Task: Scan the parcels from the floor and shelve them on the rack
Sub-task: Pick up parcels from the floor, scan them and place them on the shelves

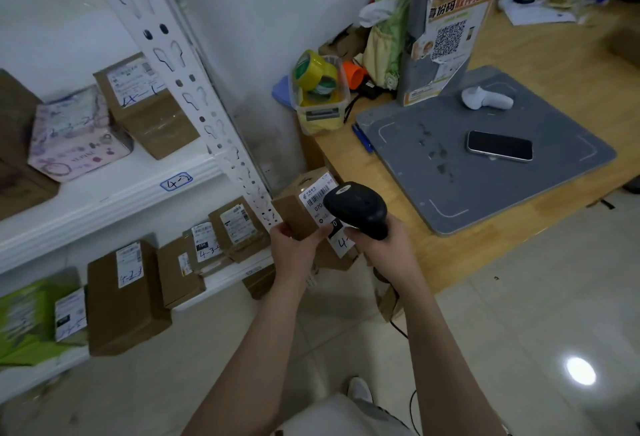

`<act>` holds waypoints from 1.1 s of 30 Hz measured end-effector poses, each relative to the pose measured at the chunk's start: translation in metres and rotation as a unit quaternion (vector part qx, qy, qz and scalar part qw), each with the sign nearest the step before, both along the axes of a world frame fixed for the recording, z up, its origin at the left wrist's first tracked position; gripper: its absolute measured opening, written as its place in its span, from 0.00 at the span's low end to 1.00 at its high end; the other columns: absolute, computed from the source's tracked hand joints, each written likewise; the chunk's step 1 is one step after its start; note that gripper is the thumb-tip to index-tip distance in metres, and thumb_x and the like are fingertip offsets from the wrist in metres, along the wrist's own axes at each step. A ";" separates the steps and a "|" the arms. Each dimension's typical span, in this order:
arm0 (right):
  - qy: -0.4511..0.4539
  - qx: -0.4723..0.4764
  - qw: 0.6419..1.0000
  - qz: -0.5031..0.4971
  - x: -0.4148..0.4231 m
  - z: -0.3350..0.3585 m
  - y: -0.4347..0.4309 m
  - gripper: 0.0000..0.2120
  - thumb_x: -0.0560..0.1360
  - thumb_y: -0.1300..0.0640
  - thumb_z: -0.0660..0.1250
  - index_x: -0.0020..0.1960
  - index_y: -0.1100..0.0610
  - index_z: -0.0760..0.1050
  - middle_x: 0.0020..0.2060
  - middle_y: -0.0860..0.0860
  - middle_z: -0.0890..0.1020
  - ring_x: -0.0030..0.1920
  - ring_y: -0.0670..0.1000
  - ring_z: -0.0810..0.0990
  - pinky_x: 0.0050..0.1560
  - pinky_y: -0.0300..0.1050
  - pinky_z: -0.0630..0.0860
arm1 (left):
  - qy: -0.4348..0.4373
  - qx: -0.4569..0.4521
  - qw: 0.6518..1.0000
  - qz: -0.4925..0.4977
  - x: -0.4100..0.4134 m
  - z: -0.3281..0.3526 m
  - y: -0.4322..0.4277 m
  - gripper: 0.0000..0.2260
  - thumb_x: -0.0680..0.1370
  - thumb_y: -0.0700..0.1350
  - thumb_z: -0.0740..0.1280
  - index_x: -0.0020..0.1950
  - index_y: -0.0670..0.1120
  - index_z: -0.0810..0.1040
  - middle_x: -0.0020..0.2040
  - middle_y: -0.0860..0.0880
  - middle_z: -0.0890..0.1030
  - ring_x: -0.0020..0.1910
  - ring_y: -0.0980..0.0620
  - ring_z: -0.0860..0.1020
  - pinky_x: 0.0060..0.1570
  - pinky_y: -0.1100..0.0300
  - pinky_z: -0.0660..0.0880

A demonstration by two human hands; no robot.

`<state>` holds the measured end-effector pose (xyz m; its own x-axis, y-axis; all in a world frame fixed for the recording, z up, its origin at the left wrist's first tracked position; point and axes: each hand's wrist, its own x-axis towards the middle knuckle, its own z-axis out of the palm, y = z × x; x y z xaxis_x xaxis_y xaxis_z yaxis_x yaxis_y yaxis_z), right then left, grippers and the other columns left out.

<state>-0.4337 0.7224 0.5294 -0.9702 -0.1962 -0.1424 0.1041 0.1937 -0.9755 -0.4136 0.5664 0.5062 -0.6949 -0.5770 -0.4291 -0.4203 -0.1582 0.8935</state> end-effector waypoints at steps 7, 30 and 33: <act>-0.009 0.020 0.999 0.032 0.007 0.006 0.006 0.05 0.73 0.60 0.73 0.49 0.58 0.80 0.25 0.43 0.78 0.25 0.40 0.75 0.27 0.35 0.69 | 0.017 0.012 1.000 -0.015 0.010 0.002 0.001 0.37 0.68 0.42 0.81 0.72 0.42 0.68 0.65 0.48 0.77 0.56 0.53 0.78 0.51 0.61 0.77; -0.024 0.010 0.999 0.031 0.017 -0.001 0.020 0.05 0.74 0.63 0.72 0.49 0.56 0.79 0.25 0.45 0.77 0.24 0.41 0.74 0.27 0.37 0.70 | 0.015 0.027 0.999 -0.018 0.015 0.001 0.019 0.37 0.69 0.40 0.80 0.73 0.45 0.65 0.63 0.52 0.74 0.61 0.54 0.73 0.59 0.56 0.70; -0.029 0.006 0.999 0.027 0.015 -0.003 0.022 0.06 0.74 0.62 0.72 0.51 0.57 0.79 0.25 0.44 0.77 0.25 0.41 0.74 0.27 0.37 0.70 | 0.013 0.028 0.999 -0.013 0.014 0.000 0.020 0.36 0.69 0.40 0.80 0.72 0.45 0.65 0.67 0.49 0.75 0.63 0.52 0.73 0.59 0.55 0.69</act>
<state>-0.4183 0.7445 0.5265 -0.9482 -0.2463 -0.2006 0.1491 0.2127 -0.9657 -0.3996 0.5863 0.5058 -0.7212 -0.5334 -0.4420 -0.4017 -0.1978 0.8942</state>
